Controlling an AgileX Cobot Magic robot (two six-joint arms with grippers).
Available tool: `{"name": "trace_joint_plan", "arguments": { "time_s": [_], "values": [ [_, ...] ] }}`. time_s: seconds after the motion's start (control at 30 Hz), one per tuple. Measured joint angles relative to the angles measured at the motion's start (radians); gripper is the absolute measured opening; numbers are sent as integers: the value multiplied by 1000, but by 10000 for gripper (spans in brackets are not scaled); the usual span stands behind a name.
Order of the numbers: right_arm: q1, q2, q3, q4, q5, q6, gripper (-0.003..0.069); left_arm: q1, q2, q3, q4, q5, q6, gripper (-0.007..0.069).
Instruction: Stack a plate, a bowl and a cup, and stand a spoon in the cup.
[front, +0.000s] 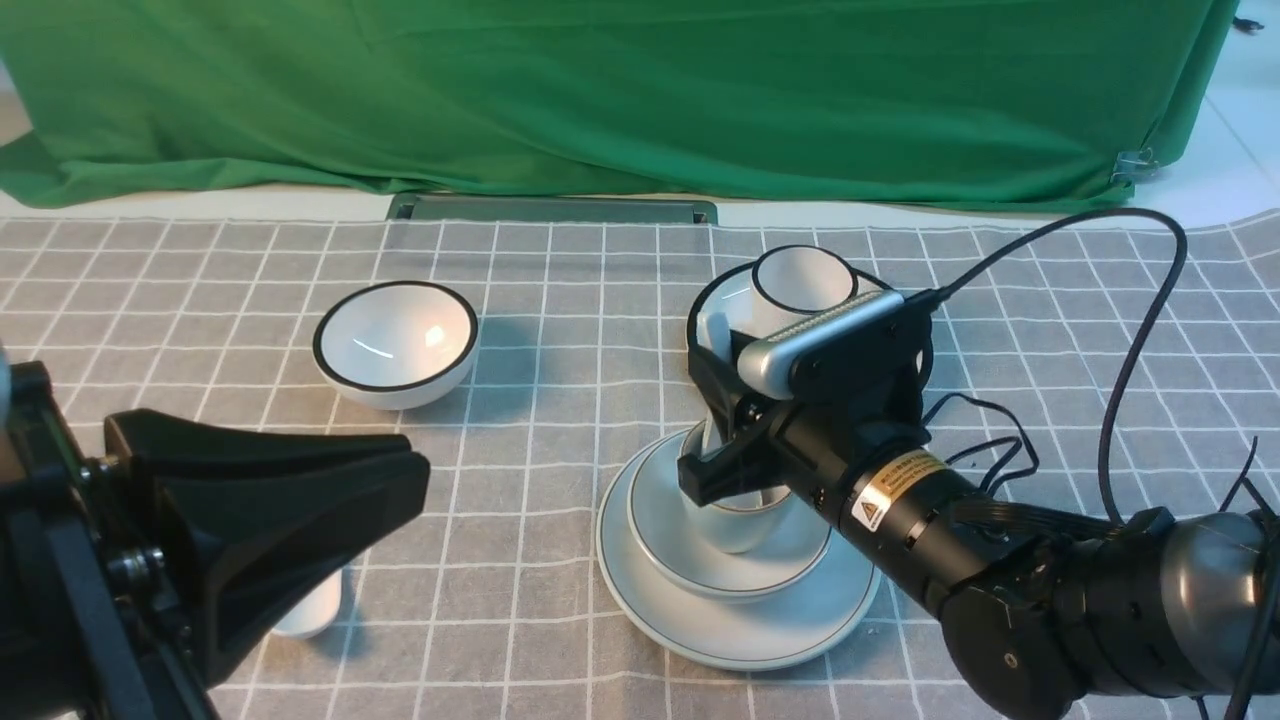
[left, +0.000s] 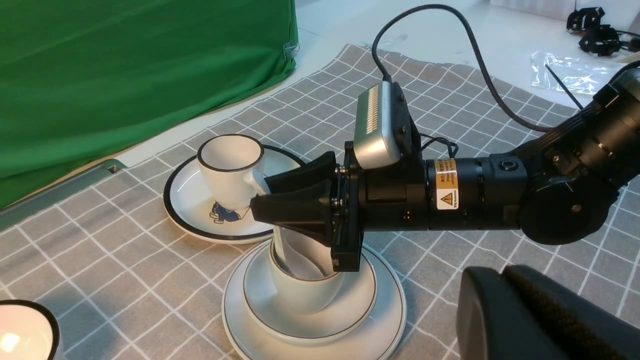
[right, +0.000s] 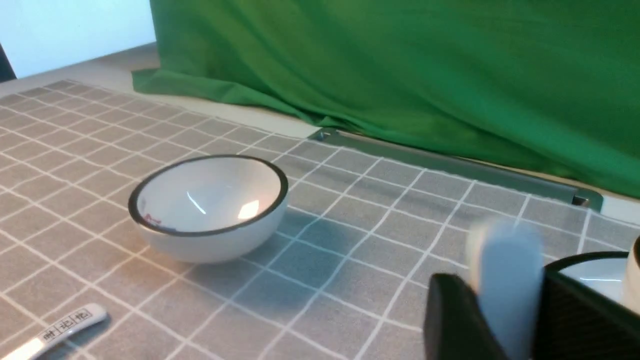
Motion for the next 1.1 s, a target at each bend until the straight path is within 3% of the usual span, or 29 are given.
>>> {"name": "trace_joint_plan", "arguments": {
  "time_s": [0.1, 0.27, 0.47, 0.5, 0.53, 0.6, 0.73, 0.9, 1.1],
  "values": [
    [0, -11, 0, 0, 0, 0, 344, 0, 0, 0, 2, 0, 4, 11],
    [16, -121, 32, 0, 40, -7, 357, 0, -26, 0, 24, 0, 13, 11],
    [56, -442, 46, -3, 455, -25, 323, 0, -173, 81, 28, -98, 16, 11],
    [66, -557, 46, -4, 684, -30, 289, 0, -235, 163, 27, -183, 16, 11],
    [66, -581, 46, -4, 707, -30, 285, 0, -258, 184, 27, -206, 16, 11],
    [71, -708, 46, -4, 966, -31, 234, 0, -330, 331, 23, -371, 15, 11],
    [71, -861, 53, -3, 1272, 3, 174, 0, -378, 514, 19, -609, 8, 11],
    [71, -954, 55, -3, 1431, 52, 120, 0, -381, 644, 42, -798, 3, 11],
    [71, -1007, 55, -5, 1557, 61, 68, 0, -381, 706, 65, -811, 2, 11]
  ]
}}
